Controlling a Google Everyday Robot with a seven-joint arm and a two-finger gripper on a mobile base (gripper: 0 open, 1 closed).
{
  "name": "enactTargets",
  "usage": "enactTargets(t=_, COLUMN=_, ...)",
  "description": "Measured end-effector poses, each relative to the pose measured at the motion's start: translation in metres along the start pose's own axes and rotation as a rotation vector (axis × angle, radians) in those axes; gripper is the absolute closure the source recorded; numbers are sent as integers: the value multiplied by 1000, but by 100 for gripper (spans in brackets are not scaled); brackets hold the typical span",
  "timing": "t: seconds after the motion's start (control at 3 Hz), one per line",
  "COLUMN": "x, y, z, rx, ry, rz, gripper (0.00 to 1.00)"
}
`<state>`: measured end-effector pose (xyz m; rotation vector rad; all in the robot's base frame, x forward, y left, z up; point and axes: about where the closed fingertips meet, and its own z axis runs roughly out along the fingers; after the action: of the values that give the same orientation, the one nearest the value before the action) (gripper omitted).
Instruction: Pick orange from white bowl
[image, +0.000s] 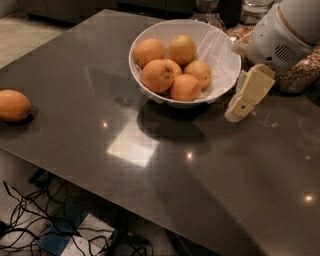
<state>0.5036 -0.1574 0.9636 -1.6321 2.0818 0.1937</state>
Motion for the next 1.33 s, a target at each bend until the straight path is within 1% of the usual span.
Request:
enactTargets(t=0.33, x=-29, y=-15, z=18, rx=-20, ry=-99, rz=-11, gripper=0)
enactTargets(t=0.67, x=-31, y=-14, z=19, rx=-15, ry=-113, rz=-10, gripper=0)
enactTargets(t=1.0, x=-37, y=-19, z=30, rx=-3, ry=-186, rz=29, gripper=0)
enactTargets(t=1.33, x=-52, y=-33, z=44, rx=11, ry=-256, rz=54, gripper=0)
